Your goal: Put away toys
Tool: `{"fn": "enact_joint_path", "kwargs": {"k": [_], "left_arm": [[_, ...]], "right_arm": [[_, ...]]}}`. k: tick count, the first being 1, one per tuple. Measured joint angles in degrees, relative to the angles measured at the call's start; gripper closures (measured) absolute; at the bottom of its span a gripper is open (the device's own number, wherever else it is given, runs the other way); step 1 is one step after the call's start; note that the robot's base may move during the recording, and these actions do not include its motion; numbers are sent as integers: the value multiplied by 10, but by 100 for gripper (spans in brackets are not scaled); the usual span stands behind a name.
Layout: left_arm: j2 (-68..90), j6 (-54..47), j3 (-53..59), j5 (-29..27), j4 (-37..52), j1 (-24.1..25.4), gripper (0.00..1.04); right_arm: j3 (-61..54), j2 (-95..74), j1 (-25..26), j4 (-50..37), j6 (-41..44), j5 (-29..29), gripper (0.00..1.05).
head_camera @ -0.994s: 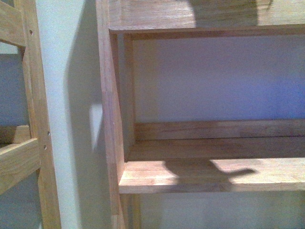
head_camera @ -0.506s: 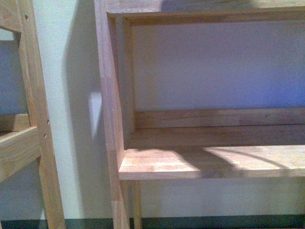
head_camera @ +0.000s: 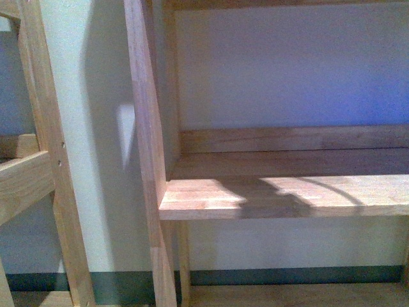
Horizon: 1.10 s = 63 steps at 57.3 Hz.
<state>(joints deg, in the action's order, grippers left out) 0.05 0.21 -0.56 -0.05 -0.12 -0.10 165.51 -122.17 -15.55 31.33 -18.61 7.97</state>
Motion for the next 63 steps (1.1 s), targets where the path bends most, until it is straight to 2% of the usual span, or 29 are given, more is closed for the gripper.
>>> {"fn": "enact_joint_path", "kwargs": {"k": [11, 21, 29, 50, 61, 63], "left_arm": [[0, 0, 0, 0, 0, 0, 6], [0, 0, 0, 0, 0, 0, 6], [0, 0, 0, 0, 0, 0, 6], [0, 0, 0, 0, 0, 0, 6], [0, 0, 0, 0, 0, 0, 6], [0, 0, 0, 0, 0, 0, 6]], "right_arm": [[0, -25, 4, -15, -5, 12, 98], [0, -38, 12, -36, -30, 46, 98], [0, -50, 17, -59, -86, 93, 98], [0, -66, 17, -94, -209, 146, 98], [0, -66, 17, -93, -226, 146, 98], [0, -66, 17, -91, -226, 144, 94]]}}
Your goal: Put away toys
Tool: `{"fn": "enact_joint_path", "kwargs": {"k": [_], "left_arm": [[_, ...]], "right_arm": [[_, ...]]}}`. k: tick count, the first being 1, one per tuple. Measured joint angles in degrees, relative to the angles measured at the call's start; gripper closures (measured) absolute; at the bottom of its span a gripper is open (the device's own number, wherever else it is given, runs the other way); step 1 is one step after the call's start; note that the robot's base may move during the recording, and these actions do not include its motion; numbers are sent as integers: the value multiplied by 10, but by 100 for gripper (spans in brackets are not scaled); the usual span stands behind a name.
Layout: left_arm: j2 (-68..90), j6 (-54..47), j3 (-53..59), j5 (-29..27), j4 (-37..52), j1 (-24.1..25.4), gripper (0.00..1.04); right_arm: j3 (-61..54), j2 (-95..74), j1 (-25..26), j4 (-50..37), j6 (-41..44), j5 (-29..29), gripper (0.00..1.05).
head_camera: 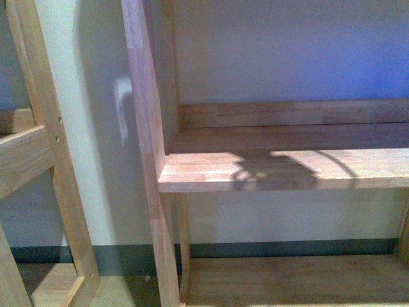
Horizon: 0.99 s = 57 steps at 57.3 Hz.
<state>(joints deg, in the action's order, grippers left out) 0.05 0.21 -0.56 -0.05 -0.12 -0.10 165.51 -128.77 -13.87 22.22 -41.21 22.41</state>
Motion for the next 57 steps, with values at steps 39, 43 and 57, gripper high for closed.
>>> {"fn": "enact_joint_path", "kwargs": {"k": [39, 43, 57], "left_arm": [[0, 0, 0, 0, 0, 0, 6], [0, 0, 0, 0, 0, 0, 6], [0, 0, 0, 0, 0, 0, 6]], "right_arm": [[-130, 97, 14, -69, 136, -51, 6], [-225, 172, 15, -121, 168, -59, 6], [-521, 385, 2, -241, 260, -116, 6]]}}
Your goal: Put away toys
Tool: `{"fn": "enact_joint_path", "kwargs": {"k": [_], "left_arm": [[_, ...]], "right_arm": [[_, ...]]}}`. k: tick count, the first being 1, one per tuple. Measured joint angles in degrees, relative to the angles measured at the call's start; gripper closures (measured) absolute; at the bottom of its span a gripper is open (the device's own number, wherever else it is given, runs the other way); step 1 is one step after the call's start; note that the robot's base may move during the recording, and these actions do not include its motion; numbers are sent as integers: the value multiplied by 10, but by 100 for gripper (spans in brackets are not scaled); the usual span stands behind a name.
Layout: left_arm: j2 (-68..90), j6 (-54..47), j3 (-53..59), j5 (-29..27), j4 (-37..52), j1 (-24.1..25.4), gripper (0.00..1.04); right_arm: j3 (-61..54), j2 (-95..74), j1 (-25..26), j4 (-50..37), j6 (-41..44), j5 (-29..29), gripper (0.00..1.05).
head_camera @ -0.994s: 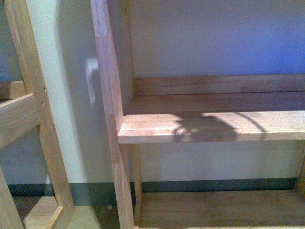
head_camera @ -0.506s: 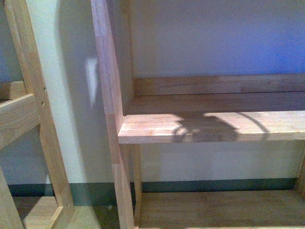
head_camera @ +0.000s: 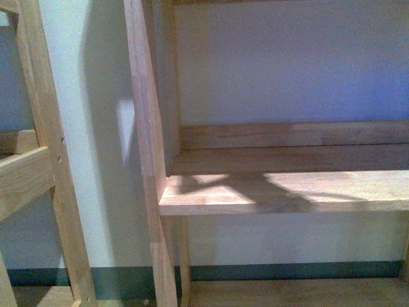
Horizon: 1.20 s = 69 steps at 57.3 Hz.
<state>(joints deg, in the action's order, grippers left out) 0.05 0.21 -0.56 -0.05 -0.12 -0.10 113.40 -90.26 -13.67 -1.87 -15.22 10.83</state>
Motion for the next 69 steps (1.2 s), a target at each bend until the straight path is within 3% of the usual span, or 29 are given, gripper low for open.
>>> {"fn": "enact_joint_path", "kwargs": {"k": [10, 27, 38, 52, 64, 69], "left_arm": [[0, 0, 0, 0, 0, 0, 6], [0, 0, 0, 0, 0, 0, 6], [0, 0, 0, 0, 0, 0, 6], [0, 0, 0, 0, 0, 0, 6], [0, 0, 0, 0, 0, 0, 6], [0, 0, 0, 0, 0, 0, 6]], "right_arm": [[-136, 92, -9, -33, 16, -46, 6], [-456, 377, -64, -47, 108, -251, 6], [-628, 527, -92, -51, 183, -324, 6], [-772, 647, -106, -73, 207, -324, 6], [-890, 690, -142, -133, 209, -386, 6], [-892, 702, -130, -35, 184, -366, 17]]}}
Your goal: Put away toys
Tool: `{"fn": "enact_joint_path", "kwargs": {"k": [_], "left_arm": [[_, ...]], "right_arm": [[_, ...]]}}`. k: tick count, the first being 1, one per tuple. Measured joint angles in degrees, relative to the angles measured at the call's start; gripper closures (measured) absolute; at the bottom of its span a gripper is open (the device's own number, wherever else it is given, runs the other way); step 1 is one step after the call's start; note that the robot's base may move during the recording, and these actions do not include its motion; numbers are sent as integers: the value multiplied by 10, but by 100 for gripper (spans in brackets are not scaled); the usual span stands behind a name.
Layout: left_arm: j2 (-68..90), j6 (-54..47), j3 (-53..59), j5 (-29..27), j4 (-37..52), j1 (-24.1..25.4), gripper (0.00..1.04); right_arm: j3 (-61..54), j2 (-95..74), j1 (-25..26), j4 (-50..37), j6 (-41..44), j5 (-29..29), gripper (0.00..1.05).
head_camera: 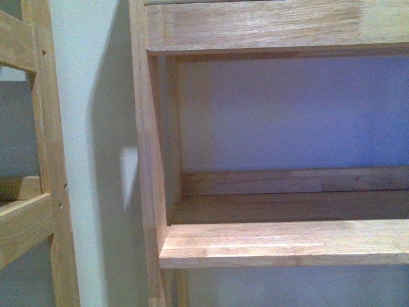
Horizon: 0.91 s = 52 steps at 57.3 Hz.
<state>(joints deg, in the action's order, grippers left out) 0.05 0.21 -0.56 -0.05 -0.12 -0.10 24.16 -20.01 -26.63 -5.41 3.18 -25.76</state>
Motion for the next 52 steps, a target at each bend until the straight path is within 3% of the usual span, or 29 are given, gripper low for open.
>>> {"fn": "enact_joint_path", "kwargs": {"k": [6, 29, 31, 34, 39, 52], "left_arm": [[0, 0, 0, 0, 0, 0, 6], [0, 0, 0, 0, 0, 0, 6], [0, 0, 0, 0, 0, 0, 6], [0, 0, 0, 0, 0, 0, 6], [0, 0, 0, 0, 0, 0, 6], [0, 0, 0, 0, 0, 0, 6]], "right_arm": [[-23, 26, 41, 93, -13, 47, 33], [-129, 105, 170, 77, -24, 167, 96], [-135, 111, 187, 77, -24, 197, 101], [-145, 120, 232, 76, -24, 244, 101], [-158, 130, 260, 73, -25, 250, 101], [-191, 153, 264, 64, -25, 256, 101]]}}
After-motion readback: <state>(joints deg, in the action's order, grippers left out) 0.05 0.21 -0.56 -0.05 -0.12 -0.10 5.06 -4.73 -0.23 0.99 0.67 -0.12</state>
